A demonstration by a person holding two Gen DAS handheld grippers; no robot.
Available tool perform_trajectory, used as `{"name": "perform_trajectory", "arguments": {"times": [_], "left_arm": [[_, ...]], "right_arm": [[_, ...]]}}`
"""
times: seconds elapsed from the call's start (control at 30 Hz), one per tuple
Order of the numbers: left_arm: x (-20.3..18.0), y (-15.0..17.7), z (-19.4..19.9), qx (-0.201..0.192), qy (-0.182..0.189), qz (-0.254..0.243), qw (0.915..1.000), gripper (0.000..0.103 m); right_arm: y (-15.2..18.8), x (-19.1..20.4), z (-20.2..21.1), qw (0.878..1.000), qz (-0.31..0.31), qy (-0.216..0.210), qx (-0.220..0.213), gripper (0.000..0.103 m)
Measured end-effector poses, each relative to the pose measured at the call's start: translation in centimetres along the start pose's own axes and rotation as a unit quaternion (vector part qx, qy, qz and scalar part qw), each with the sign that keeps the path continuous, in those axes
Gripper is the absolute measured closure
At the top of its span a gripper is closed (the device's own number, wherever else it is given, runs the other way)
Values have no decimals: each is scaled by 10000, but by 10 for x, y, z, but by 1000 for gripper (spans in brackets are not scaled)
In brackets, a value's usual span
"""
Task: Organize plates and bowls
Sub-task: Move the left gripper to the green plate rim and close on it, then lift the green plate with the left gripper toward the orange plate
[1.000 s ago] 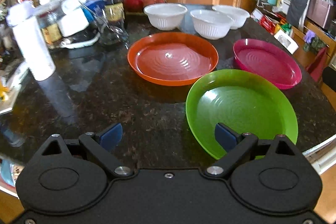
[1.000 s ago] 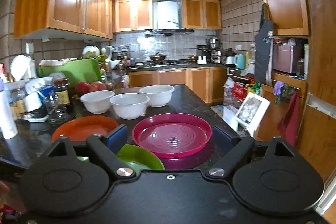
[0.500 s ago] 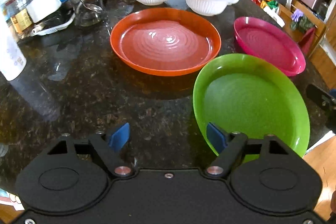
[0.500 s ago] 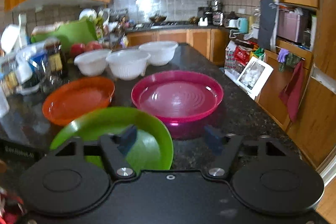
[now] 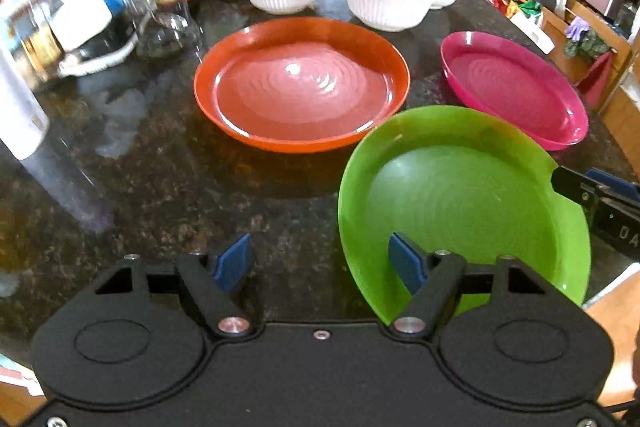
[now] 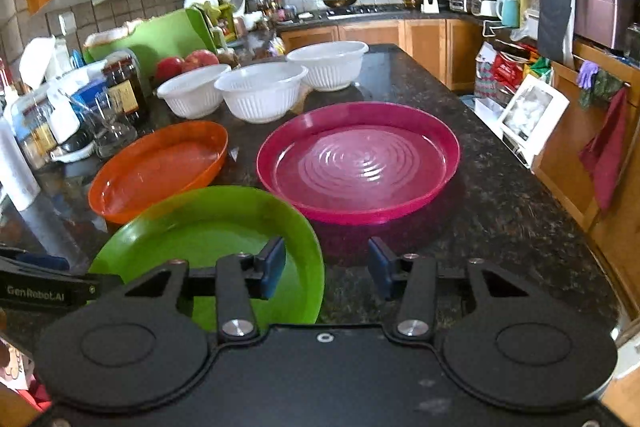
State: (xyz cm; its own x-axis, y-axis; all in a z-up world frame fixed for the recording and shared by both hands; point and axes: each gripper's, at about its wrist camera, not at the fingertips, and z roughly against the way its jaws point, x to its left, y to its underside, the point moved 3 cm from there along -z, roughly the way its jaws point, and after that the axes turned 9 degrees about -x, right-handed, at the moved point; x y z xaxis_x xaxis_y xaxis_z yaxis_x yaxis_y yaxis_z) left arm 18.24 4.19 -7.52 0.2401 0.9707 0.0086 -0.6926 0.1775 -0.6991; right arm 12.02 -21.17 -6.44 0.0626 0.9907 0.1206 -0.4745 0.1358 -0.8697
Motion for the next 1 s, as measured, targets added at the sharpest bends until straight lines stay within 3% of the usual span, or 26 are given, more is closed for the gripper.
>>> {"name": "perform_trajectory", "arguments": {"times": [0.1, 0.2, 0.47, 0.6, 0.77, 1.0], "left_arm": [[-3, 1, 2, -51, -76, 72, 9999, 28], [-4, 0, 0, 78, -29, 183, 9998, 40], [-12, -2, 0, 54, -325, 188, 9993, 48], [-15, -5, -1, 89, -237, 272, 9993, 60], [-22, -2, 1, 61, -271, 338, 9990, 75], [-28, 4, 7, -12, -376, 197, 9991, 83]], "right_arm": [[-2, -3, -4, 9997, 174, -140, -17, 62], [-2, -9, -9, 9993, 162, -294, 146, 64], [1, -14, -22, 9946, 43, -853, 583, 84], [2, -9, -23, 9930, 125, -1025, 580, 89], [4, -11, -22, 9912, 200, -1170, 588, 92], [7, -11, -18, 9919, 288, -1095, 582, 94]]}}
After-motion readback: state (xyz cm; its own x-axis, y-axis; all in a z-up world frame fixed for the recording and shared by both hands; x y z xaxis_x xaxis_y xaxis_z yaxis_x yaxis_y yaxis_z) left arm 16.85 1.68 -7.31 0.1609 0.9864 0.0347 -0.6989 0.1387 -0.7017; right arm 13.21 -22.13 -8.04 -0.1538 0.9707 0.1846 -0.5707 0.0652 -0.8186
